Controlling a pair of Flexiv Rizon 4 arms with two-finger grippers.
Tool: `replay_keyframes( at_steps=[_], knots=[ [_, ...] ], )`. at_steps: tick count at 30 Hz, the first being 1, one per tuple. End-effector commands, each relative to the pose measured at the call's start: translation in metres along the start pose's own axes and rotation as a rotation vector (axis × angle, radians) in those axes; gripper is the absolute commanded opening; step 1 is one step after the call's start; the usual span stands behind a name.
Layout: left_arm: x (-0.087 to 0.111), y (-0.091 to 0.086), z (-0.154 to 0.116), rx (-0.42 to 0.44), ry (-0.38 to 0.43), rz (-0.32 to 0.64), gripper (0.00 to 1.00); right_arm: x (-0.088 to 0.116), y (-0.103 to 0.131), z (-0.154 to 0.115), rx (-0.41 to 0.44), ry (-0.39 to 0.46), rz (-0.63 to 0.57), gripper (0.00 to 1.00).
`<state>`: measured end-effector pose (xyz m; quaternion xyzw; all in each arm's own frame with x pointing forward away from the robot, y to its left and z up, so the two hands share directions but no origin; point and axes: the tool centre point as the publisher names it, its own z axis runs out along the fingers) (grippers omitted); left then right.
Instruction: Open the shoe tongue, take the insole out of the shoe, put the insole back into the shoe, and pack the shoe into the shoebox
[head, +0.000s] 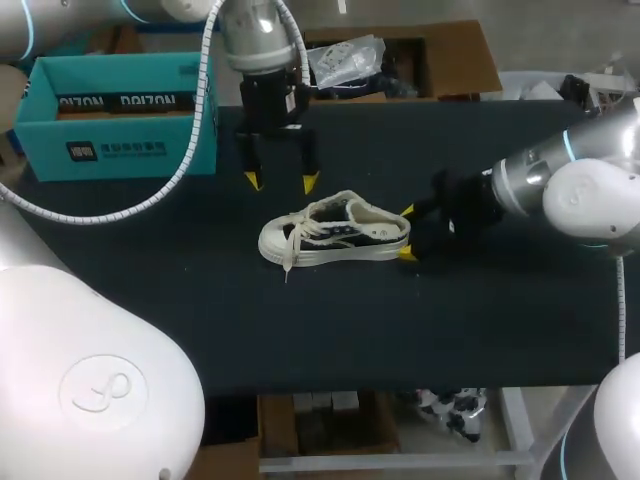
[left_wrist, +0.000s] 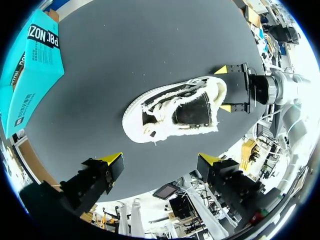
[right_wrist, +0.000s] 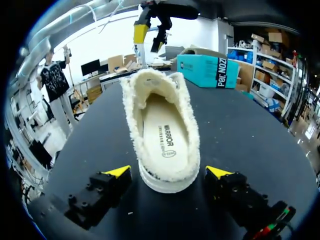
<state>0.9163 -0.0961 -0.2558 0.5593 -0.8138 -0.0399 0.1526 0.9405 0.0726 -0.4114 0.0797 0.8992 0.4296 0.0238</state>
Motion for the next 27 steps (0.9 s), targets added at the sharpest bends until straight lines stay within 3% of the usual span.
replay_keyframes(
  at_steps=[1, 13, 22, 23, 24, 27],
  knots=[
    [0.005, -0.002, 0.003, -0.007, -0.005, 0.005, 1.0, -0.007, -0.005, 0.013, -0.038, 0.021, -0.008, 1.0],
    [0.01, -0.003, 0.009, -0.016, -0.011, 0.019, 1.0, -0.006, 0.006, 0.034, -0.122, 0.058, -0.043, 1.0],
    [0.013, -0.007, 0.012, -0.017, -0.013, 0.005, 1.0, -0.006, 0.008, 0.044, -0.137, 0.074, -0.047, 1.0],
    [0.014, -0.007, 0.012, -0.014, -0.012, -0.003, 1.0, -0.006, 0.008, 0.044, -0.138, 0.073, -0.047, 0.79],
    [0.016, -0.007, 0.011, -0.005, -0.02, -0.016, 1.0, -0.006, 0.008, 0.044, -0.14, 0.068, -0.048, 0.0],
    [0.024, -0.006, 0.012, 0.01, -0.049, -0.045, 1.0, -0.005, 0.01, 0.046, -0.139, 0.061, -0.056, 0.0]
  ],
)
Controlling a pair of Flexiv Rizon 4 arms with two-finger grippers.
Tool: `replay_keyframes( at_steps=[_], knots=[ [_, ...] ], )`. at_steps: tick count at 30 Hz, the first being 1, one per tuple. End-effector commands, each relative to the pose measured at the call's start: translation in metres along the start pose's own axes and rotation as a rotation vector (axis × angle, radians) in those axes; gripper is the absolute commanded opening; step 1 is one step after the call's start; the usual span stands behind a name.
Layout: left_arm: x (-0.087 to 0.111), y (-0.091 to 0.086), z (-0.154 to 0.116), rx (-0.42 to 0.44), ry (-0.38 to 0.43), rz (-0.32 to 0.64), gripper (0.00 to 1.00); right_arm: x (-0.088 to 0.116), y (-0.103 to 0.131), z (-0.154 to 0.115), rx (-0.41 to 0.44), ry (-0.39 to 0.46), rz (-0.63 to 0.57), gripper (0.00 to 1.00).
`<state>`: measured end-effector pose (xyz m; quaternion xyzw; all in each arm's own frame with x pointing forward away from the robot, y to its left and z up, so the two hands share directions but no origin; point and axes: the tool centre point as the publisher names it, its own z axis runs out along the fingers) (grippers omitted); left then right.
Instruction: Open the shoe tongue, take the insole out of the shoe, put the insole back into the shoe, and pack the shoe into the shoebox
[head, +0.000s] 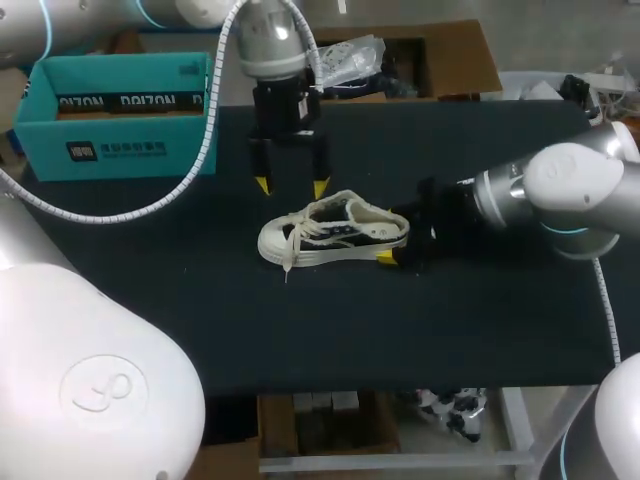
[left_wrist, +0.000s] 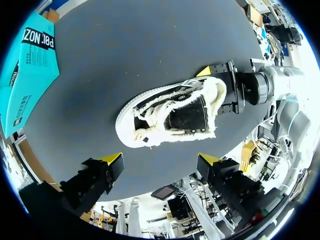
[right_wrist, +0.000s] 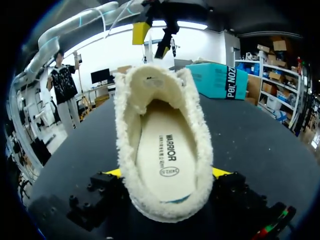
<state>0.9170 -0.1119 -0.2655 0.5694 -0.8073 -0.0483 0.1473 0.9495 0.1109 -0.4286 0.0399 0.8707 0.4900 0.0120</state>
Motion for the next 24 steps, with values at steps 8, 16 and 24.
replay_keyframes(
  at_steps=[8, 16, 24],
  knots=[
    [0.035, -0.005, 0.013, 0.006, -0.079, -0.052, 1.0, -0.005, -0.003, 0.01, -0.029, -0.01, 0.002, 0.0],
    [0.049, -0.022, 0.025, 0.015, -0.125, -0.116, 1.0, -0.005, -0.003, 0.01, -0.029, -0.01, 0.002, 0.0],
    [0.063, -0.037, 0.035, -0.007, -0.184, -0.158, 0.76, -0.005, -0.003, 0.01, -0.029, -0.01, 0.002, 0.0]
  ],
)
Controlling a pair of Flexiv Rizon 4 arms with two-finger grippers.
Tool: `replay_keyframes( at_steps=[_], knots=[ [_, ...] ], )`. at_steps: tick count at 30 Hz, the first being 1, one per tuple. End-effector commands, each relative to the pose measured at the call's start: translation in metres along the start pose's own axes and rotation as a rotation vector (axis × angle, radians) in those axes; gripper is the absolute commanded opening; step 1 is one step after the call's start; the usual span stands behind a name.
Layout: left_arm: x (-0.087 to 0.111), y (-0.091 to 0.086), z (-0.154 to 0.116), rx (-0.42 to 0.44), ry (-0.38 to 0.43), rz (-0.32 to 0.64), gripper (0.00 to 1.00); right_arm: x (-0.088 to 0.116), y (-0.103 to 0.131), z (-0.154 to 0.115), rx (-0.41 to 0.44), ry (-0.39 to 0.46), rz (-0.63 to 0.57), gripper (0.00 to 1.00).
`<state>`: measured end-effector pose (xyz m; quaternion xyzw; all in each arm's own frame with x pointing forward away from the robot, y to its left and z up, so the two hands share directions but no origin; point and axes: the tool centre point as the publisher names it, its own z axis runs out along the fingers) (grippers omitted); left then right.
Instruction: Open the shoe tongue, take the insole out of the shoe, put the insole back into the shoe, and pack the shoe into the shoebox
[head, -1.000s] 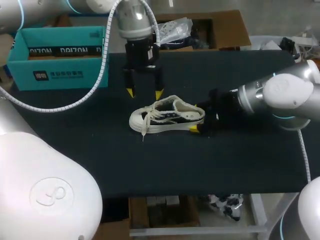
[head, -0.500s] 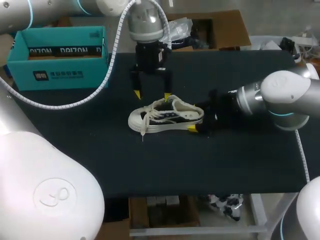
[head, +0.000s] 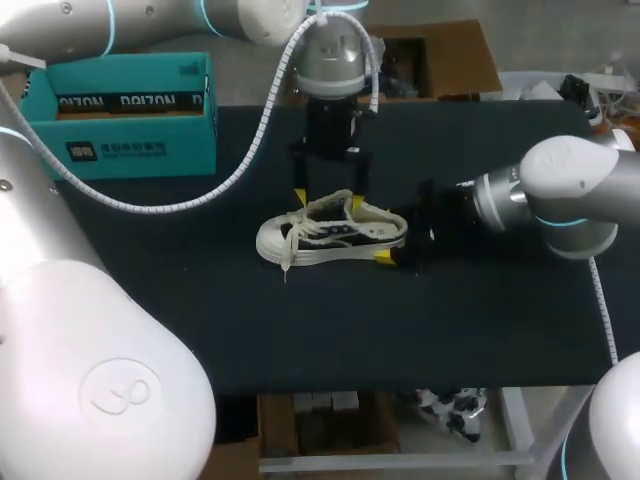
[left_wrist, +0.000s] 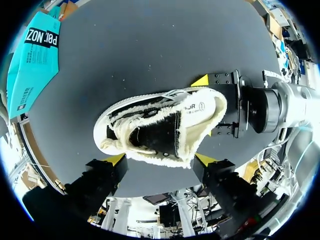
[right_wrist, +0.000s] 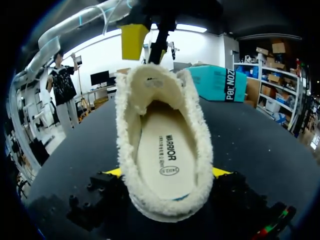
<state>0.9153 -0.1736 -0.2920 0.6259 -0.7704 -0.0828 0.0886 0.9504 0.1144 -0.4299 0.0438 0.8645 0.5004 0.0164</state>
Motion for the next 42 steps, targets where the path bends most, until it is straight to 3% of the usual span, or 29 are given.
replay_keyframes(
  at_steps=[1, 3, 7, 9, 14, 18, 19, 20, 21, 32, 42],
  knots=[
    [0.013, -0.01, 0.003, -0.024, -0.081, -0.016, 0.7, -0.004, -0.004, 0.006, -0.005, 0.0, -0.001, 0.0],
    [0.016, -0.011, 0.006, -0.021, -0.098, -0.033, 0.62, -0.004, -0.004, 0.006, -0.005, 0.0, -0.001, 0.0],
    [0.018, -0.015, 0.01, -0.036, -0.127, -0.053, 0.64, -0.004, -0.004, 0.006, -0.005, 0.0, -0.001, 0.0],
    [0.019, -0.017, 0.013, -0.044, -0.141, -0.063, 0.56, -0.004, -0.004, 0.006, -0.005, 0.0, -0.001, 0.0],
    [0.019, -0.019, 0.02, -0.061, -0.178, -0.084, 0.49, -0.004, -0.004, 0.006, -0.005, 0.0, -0.001, 0.0],
    [0.017, -0.02, 0.023, -0.069, -0.191, -0.095, 0.37, -0.004, -0.004, 0.006, -0.005, 0.0, -0.001, 0.0],
    [0.016, -0.019, 0.023, -0.07, -0.193, -0.096, 0.31, -0.004, -0.004, 0.006, -0.005, 0.0, -0.001, 0.0],
    [0.015, -0.018, 0.023, -0.07, -0.194, -0.097, 0.09, -0.004, -0.004, 0.006, -0.005, 0.0, -0.001, 0.0],
    [0.013, -0.017, 0.023, -0.07, -0.195, -0.101, 0.0, -0.004, -0.004, 0.006, -0.005, 0.0, -0.001, 0.0],
    [-0.013, 0.006, 0.001, 0.028, -0.101, -0.115, 0.0, -0.004, -0.004, 0.006, -0.005, 0.0, -0.001, 0.0],
    [-0.063, 0.032, -0.005, 0.112, 0.066, -0.145, 0.0, -0.004, -0.004, 0.006, -0.005, 0.0, -0.001, 0.0]
  ],
)
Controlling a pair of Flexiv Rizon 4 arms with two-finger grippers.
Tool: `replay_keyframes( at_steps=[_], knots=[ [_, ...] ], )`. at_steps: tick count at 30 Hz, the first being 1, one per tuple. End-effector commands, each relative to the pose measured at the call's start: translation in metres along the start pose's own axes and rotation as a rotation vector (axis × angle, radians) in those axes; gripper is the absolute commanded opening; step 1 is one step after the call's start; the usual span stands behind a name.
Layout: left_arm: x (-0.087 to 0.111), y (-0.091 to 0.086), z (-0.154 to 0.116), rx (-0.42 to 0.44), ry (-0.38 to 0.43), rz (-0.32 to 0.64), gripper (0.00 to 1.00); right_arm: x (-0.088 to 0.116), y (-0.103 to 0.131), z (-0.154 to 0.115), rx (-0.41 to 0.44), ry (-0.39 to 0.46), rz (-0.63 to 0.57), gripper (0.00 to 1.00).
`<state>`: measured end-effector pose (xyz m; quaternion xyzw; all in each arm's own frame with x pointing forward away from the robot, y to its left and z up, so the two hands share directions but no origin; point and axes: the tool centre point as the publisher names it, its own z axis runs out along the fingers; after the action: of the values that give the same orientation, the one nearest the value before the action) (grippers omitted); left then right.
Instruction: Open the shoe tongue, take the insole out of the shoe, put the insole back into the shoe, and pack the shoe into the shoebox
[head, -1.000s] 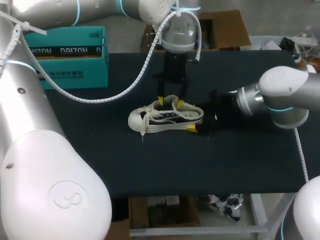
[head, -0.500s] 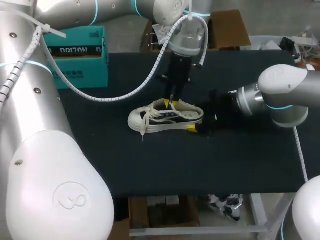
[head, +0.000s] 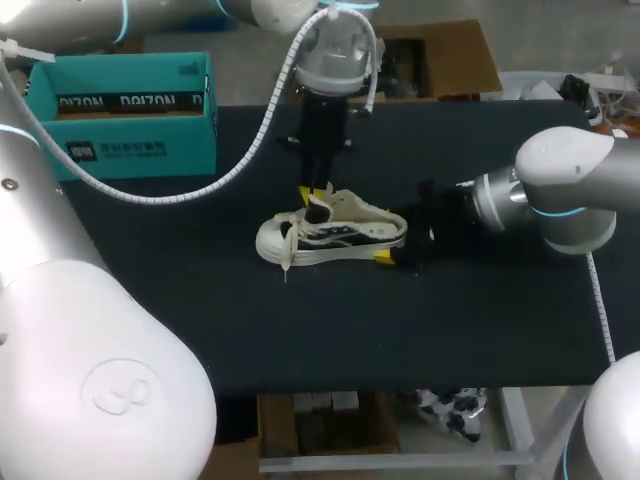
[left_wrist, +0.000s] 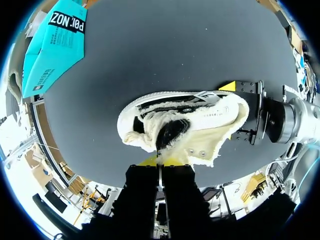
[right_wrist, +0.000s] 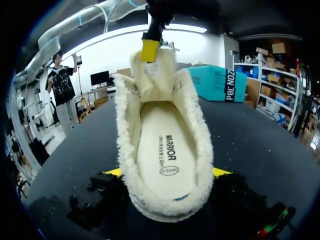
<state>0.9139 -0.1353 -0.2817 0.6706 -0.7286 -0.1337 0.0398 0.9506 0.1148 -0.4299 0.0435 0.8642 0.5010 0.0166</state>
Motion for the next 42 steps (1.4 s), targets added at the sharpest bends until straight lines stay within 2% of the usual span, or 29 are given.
replay_keyframes(
  at_steps=[1, 6, 13, 20, 21, 22, 25, 27, 29, 30, 31, 33, 34, 35, 38, 39, 42],
  knots=[
    [-0.033, 0.016, 0.011, 0.115, 0.212, -0.022, 0.0, -0.004, -0.004, 0.006, -0.004, 0.0, 0.0, 0.0],
    [-0.047, 0.0, 0.031, 0.061, 0.246, -0.048, 0.0, -0.004, -0.004, 0.006, -0.004, 0.0, 0.0, 0.0],
    [-0.051, -0.021, 0.057, -0.01, 0.289, -0.045, 0.0, -0.004, -0.004, 0.006, -0.004, 0.0, 0.0, 0.0],
    [-0.05, -0.023, 0.058, -0.02, 0.318, 0.015, 0.0, -0.004, -0.004, 0.006, -0.004, 0.0, 0.0, 0.0],
    [-0.05, -0.021, 0.055, -0.015, 0.319, 0.028, 0.11, -0.004, -0.004, 0.006, -0.004, 0.0, 0.0, 0.0],
    [-0.05, -0.018, 0.051, -0.004, 0.319, 0.041, 0.18, -0.004, -0.004, 0.006, -0.004, 0.0, 0.0, 0.0],
    [-0.051, -0.007, 0.035, 0.041, 0.317, 0.079, 0.38, -0.004, -0.004, 0.006, -0.004, 0.0, 0.0, 0.0],
    [-0.053, 0.001, 0.021, 0.064, 0.322, 0.138, 0.48, -0.004, -0.004, 0.006, -0.004, 0.0, 0.0, 0.0],
    [-0.054, 0.01, 0.007, 0.082, 0.329, 0.197, 0.68, -0.004, -0.004, 0.006, -0.004, 0.0, 0.0, 0.0],
    [-0.054, 0.014, -0.001, 0.098, 0.334, 0.225, 0.69, -0.004, -0.004, 0.006, -0.004, 0.0, 0.0, 0.0],
    [-0.054, 0.017, -0.007, 0.107, 0.334, 0.259, 0.67, -0.004, -0.004, 0.006, -0.004, 0.0, 0.0, 0.0],
    [-0.051, 0.02, -0.022, 0.14, 0.318, 0.322, 0.44, -0.004, -0.004, 0.006, -0.004, 0.0, 0.0, 0.0],
    [-0.05, 0.021, -0.028, 0.153, 0.309, 0.36, 0.25, -0.004, -0.004, 0.006, -0.004, 0.0, 0.0, 0.0],
    [-0.047, 0.021, -0.033, 0.166, 0.289, 0.39, 0.0, -0.004, -0.004, 0.006, -0.004, 0.0, 0.0, 0.0],
    [-0.041, 0.022, -0.047, 0.182, 0.241, 0.527, 0.0, -0.004, -0.004, 0.006, -0.004, 0.0, 0.0, 0.0],
    [-0.038, 0.022, -0.051, 0.178, 0.217, 0.609, 0.0, -0.004, -0.004, 0.006, -0.004, 0.0, 0.0, 0.0],
    [-0.034, 0.024, -0.058, 0.078, 0.174, 0.952, 0.0, -0.004, -0.004, 0.006, -0.004, 0.0, 0.0, 0.0]
  ],
)
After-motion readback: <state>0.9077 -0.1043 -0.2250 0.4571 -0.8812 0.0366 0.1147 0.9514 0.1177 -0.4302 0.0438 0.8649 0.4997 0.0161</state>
